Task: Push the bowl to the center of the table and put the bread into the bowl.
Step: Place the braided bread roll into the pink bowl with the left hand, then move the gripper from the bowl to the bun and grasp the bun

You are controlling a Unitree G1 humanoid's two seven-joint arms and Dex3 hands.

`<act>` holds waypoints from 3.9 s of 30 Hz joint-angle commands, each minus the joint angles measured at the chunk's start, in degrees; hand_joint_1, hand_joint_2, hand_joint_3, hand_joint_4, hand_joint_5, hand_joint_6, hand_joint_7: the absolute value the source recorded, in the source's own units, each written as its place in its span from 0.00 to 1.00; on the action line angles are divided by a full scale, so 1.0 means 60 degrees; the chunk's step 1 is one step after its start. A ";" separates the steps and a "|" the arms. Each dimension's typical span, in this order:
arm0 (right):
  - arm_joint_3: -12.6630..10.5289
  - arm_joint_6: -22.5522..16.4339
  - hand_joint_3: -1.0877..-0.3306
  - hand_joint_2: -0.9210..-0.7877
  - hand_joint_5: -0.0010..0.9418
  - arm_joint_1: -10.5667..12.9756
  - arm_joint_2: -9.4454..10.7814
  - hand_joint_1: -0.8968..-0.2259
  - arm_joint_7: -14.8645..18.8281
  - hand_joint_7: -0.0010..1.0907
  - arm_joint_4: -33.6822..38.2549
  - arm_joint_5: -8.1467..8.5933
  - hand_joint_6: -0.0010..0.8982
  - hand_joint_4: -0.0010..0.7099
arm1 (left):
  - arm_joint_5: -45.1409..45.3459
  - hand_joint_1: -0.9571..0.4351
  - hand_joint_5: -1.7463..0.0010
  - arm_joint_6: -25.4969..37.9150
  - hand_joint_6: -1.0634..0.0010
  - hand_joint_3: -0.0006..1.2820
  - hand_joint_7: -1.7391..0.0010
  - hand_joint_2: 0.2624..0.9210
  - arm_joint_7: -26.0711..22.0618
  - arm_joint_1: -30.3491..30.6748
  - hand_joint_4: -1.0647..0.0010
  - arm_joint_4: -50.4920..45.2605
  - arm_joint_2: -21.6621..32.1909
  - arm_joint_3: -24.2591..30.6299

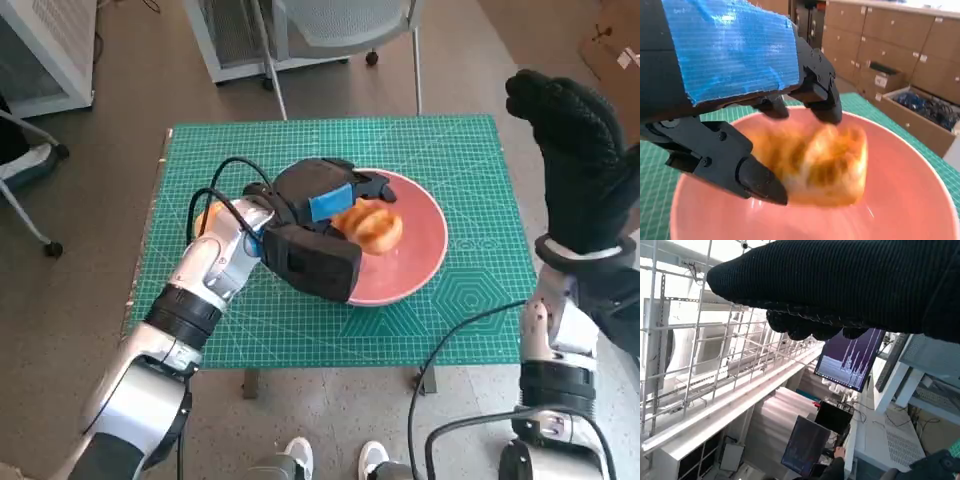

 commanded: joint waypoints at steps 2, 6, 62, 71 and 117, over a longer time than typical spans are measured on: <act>0.0067 0.0106 0.62 0.00 0.00 0.0132 0.0075 0.36 -0.0085 0.00 0.0073 -0.0101 0.38 0.36 | 0.0306 0.21 1.00 -0.0287 0.75 0.03 0.96 0.98 0.0516 0.0024 0.86 -0.0249 0.0300 -0.0071; 0.0103 0.0130 0.62 0.00 0.00 0.0084 0.0117 0.36 -0.0033 0.00 0.0130 -0.0034 0.38 0.36 | 0.0427 0.15 1.00 -0.0452 0.79 0.13 0.98 1.00 0.0805 0.0151 0.95 -0.0419 0.0477 -0.0052; 0.0152 0.0093 0.58 0.00 0.00 -0.0409 0.0328 0.38 0.0281 0.01 0.0840 0.0012 0.40 0.38 | -0.0892 0.30 1.00 -0.1362 0.71 0.00 1.00 0.82 0.0577 0.1905 0.88 0.0948 0.3876 0.2099; 0.0141 0.0170 0.58 0.00 0.01 -0.0422 0.0274 0.38 0.0452 0.01 0.0821 0.0104 0.41 0.39 | -0.0552 0.32 1.00 -0.1177 0.71 0.00 1.00 0.81 0.0836 0.1727 0.87 0.1789 0.3564 0.1646; 0.0016 0.0403 0.58 0.00 0.00 -0.0046 0.0112 0.38 0.0706 0.01 0.0407 0.0157 0.41 0.39 | 0.0827 0.69 0.36 0.0088 0.42 0.06 0.33 1.00 0.3467 0.0459 0.37 0.5059 0.1584 -0.0562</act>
